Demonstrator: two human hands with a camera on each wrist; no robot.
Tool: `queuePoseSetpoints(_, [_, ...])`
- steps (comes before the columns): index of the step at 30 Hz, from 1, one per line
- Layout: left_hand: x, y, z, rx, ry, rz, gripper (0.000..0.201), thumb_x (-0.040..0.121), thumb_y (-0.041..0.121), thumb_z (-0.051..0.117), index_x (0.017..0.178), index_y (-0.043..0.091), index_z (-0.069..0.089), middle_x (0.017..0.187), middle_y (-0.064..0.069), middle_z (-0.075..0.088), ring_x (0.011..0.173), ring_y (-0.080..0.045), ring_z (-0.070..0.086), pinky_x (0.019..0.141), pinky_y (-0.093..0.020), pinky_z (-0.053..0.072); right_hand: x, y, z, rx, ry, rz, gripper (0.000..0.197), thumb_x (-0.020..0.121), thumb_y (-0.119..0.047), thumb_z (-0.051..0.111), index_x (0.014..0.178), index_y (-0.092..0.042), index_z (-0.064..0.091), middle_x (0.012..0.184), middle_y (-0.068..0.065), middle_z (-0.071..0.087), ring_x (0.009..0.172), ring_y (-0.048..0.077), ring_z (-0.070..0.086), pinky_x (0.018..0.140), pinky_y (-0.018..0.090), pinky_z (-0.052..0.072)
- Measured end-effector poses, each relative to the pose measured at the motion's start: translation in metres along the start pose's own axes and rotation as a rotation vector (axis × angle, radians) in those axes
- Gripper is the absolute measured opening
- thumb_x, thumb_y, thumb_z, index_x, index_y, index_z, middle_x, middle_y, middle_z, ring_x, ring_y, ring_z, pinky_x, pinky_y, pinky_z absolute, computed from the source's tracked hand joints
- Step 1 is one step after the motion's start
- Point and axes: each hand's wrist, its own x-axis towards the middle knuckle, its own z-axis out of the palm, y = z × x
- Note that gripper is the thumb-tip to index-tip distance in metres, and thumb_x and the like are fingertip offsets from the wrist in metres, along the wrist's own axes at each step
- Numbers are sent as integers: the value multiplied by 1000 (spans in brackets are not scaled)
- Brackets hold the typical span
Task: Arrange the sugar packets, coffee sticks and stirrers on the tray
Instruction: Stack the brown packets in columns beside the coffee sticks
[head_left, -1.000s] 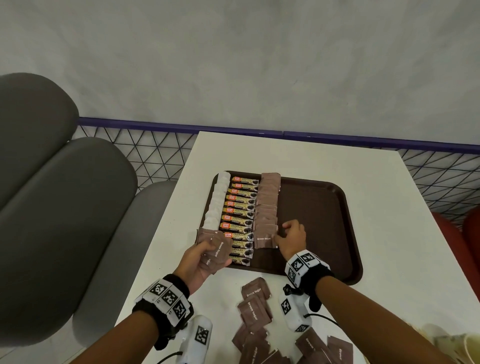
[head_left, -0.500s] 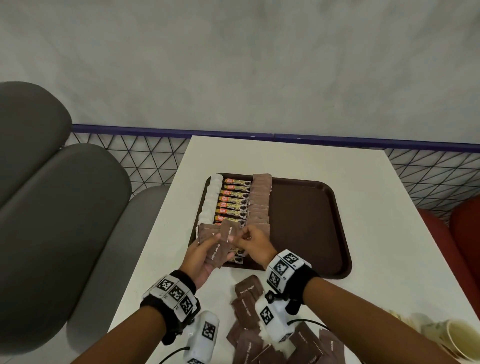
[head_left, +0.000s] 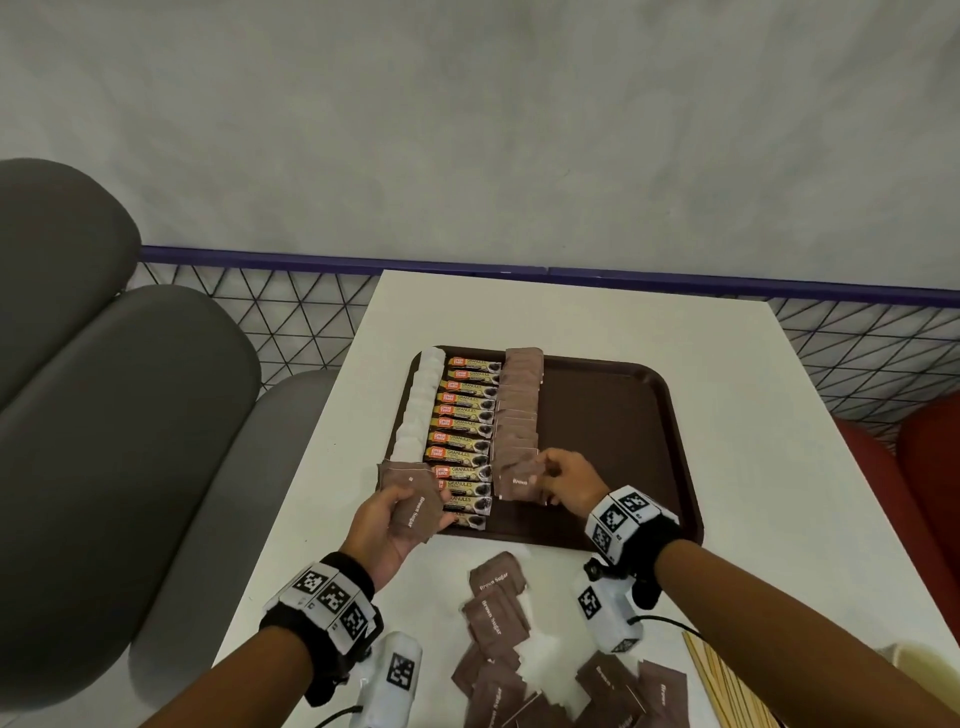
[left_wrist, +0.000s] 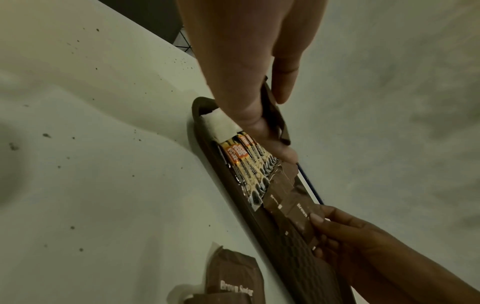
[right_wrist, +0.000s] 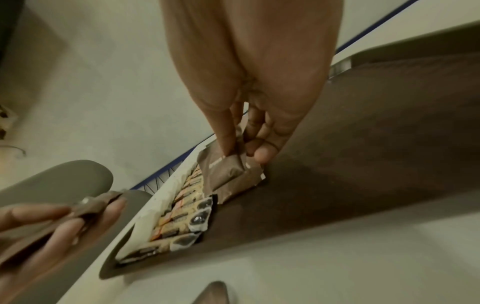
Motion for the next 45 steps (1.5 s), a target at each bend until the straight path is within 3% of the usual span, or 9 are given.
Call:
queuePoseSetpoints(8, [4, -1, -3, 93, 79, -4, 18, 98, 19, 45, 108, 12, 58, 106, -17, 66, 91, -27, 67, 65, -39, 60, 4, 1, 20, -128, 155, 21, 33, 79, -3, 67, 65, -23, 43, 63, -7, 45, 60, 7, 44, 54, 13, 38])
queuePoseSetpoints(12, [4, 2, -5, 95, 70, -37, 18, 96, 12, 45, 108, 11, 57, 109, -19, 65, 95, -30, 65, 66, -38, 60, 6, 3, 26, -222, 218, 32, 34, 78, -4, 68, 66, -23, 42, 81, 0, 55, 73, 13, 50, 66, 20, 37])
queuePoseSetpoints(17, [5, 2, -7, 146, 62, -47, 27, 92, 3, 43, 115, 10, 55, 114, -19, 62, 104, -33, 62, 69, -41, 60, 6, 7, 28, -248, 254, 24, 25, 77, -2, 67, 78, -16, 45, 94, 1, 47, 67, 7, 44, 54, 11, 30])
queuePoseSetpoints(23, [5, -1, -5, 265, 100, -27, 26, 90, 8, 55, 115, 16, 58, 110, -14, 64, 95, -27, 62, 64, -38, 59, 6, 6, 29, -252, 298, -34, 29, 77, -11, 69, 93, -14, 46, 103, 1, 43, 98, 18, 48, 84, 32, 45])
queuePoseSetpoints(26, [4, -2, -2, 284, 104, -8, 29, 88, 10, 61, 115, 17, 59, 111, -12, 65, 102, -28, 62, 66, -37, 59, 1, -2, 34, -76, 297, -106, 23, 82, -19, 67, 91, -16, 46, 96, -2, 48, 90, 13, 49, 78, 26, 44])
queuePoseSetpoints(33, [0, -7, 9, 279, 42, 17, 23, 88, 13, 61, 111, 16, 62, 107, -11, 67, 95, -22, 65, 65, -35, 59, -19, -28, 56, 275, -185, -175, 14, 84, -22, 65, 82, -16, 53, 82, 4, 58, 78, 14, 55, 74, 25, 46])
queuePoseSetpoints(37, [-1, -10, 9, 242, 16, -6, 21, 91, 12, 55, 111, 11, 61, 93, -10, 72, 82, -21, 71, 70, -38, 59, -18, -27, 50, 396, -79, -112, 18, 83, -9, 65, 77, -17, 50, 73, -1, 55, 65, 10, 53, 56, 18, 45])
queuePoseSetpoints(40, [-3, -10, 4, 206, 22, -18, 24, 91, 7, 50, 114, 9, 58, 96, -15, 70, 89, -28, 68, 71, -39, 58, -17, -21, 30, 535, 20, -16, 20, 84, -1, 62, 77, -13, 48, 73, 4, 58, 57, 10, 58, 50, 20, 50])
queuePoseSetpoints(45, [-3, -7, -5, 175, 29, -23, 33, 90, 1, 41, 120, 6, 55, 113, -21, 64, 97, -33, 66, 69, -38, 60, -10, 3, -3, 141, 51, -71, 24, 85, -5, 61, 75, -25, 52, 74, -4, 57, 64, 6, 52, 57, 16, 41])
